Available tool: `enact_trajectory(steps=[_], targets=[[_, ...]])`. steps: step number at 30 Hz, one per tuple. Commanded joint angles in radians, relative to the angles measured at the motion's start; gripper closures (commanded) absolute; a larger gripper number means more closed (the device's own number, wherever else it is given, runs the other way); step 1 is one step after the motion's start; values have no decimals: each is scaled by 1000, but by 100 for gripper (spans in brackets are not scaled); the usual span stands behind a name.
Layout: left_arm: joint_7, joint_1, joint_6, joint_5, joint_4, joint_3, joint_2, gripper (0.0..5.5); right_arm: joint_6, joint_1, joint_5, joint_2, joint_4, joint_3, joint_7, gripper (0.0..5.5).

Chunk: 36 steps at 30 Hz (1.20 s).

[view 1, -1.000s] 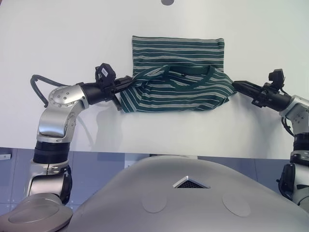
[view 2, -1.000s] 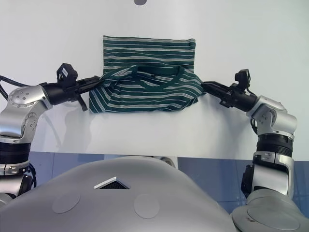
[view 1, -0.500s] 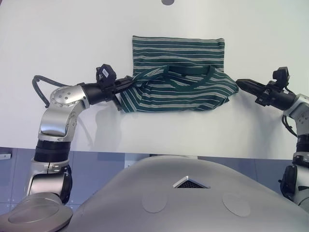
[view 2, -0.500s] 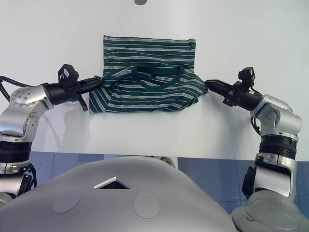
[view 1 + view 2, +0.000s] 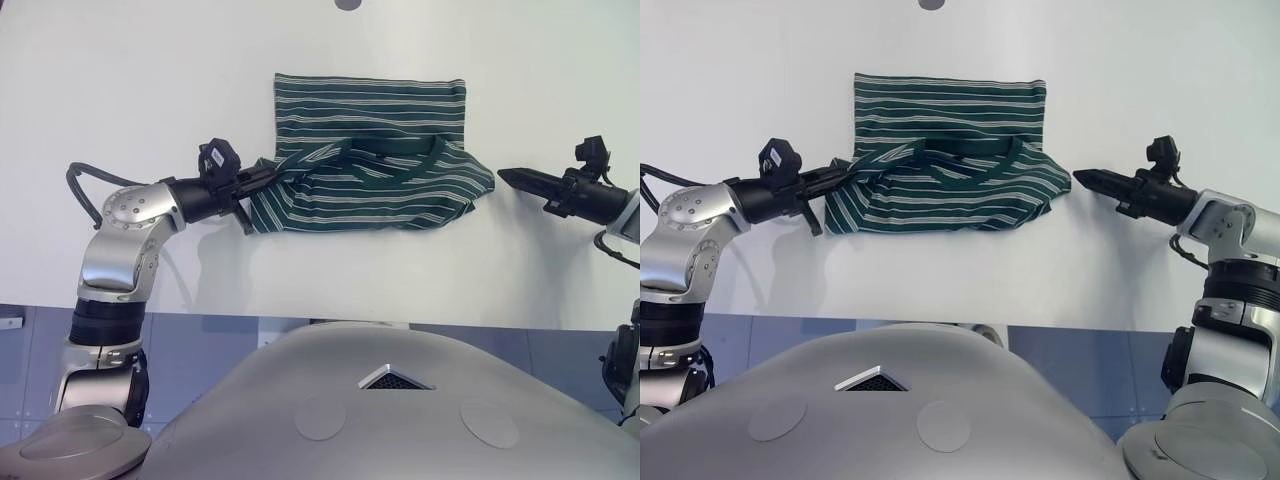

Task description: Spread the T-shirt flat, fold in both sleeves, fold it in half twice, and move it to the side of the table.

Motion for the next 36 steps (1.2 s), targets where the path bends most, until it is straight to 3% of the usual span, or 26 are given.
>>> enact_trajectory(steps=[1, 8, 20, 25, 28, 32, 36], targets=[[6, -3, 7, 9, -11, -5, 11, 550, 14, 36, 5, 12, -34, 33, 17, 341], [2, -10, 7, 14, -6, -7, 17, 550, 0, -16, 14, 80, 32, 16, -42, 341], [1, -17, 14, 15, -5, -7, 24, 550, -72, 8, -34, 64, 21, 78, -2, 547], [-3, -54, 11, -9, -9, 0, 4, 550, -59, -25, 23, 46, -53, 59, 38, 547], [-38, -131, 55, -129, -45, 56, -5, 550, -15, -107, 99, -13, -156, -2, 84, 547], [-79, -281, 192, -418, -87, 217, 26, 550, 8, -271, 170, -121, -229, -57, 153, 547], [-96, -557, 288, -598, 72, 345, 85, 550, -91, -589, 101, -186, -113, -9, 198, 547]])
